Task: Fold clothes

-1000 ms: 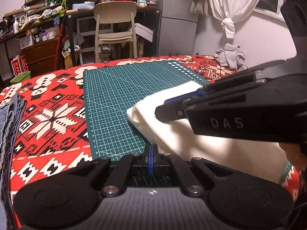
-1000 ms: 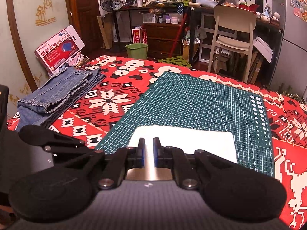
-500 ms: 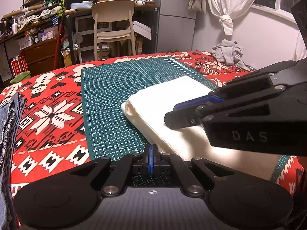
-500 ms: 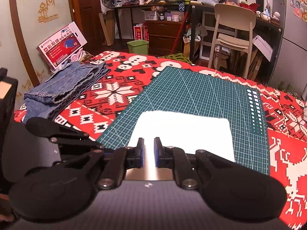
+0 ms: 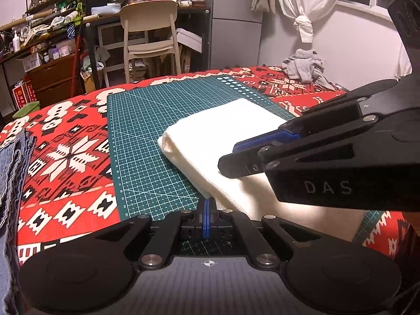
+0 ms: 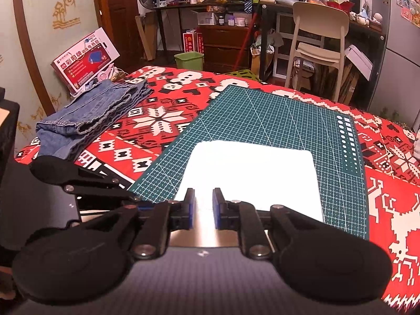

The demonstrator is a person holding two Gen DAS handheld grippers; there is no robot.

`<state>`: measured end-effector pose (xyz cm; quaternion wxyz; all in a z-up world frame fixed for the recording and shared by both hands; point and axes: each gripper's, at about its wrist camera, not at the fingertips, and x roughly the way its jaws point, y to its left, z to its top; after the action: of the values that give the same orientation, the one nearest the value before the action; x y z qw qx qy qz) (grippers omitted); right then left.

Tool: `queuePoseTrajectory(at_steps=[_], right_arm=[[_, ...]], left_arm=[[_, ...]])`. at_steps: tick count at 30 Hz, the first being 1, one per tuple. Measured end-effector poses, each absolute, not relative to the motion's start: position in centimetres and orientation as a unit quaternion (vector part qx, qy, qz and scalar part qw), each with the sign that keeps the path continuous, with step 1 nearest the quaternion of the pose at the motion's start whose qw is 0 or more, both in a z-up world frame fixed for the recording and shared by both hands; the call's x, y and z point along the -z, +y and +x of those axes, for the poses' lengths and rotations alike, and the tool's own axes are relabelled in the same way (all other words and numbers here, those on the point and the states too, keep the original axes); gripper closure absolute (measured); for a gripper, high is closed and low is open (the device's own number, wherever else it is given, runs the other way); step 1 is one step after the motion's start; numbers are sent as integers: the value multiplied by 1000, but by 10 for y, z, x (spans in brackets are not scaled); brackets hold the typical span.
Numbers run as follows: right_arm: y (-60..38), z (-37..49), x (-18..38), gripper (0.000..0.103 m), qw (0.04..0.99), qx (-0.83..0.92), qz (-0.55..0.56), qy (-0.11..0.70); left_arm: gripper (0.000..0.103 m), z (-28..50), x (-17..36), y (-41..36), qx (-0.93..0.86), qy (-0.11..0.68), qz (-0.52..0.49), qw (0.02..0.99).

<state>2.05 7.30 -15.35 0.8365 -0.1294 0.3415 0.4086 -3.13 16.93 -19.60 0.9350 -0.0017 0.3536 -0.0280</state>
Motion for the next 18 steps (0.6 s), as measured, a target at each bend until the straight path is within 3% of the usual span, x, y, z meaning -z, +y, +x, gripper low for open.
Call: queuePoseTrajectory(at_steps=[18], right_arm=[[63, 11, 153, 87, 838, -405, -129, 344]], left_arm=[[103, -44, 197, 155, 34, 360, 13, 932]])
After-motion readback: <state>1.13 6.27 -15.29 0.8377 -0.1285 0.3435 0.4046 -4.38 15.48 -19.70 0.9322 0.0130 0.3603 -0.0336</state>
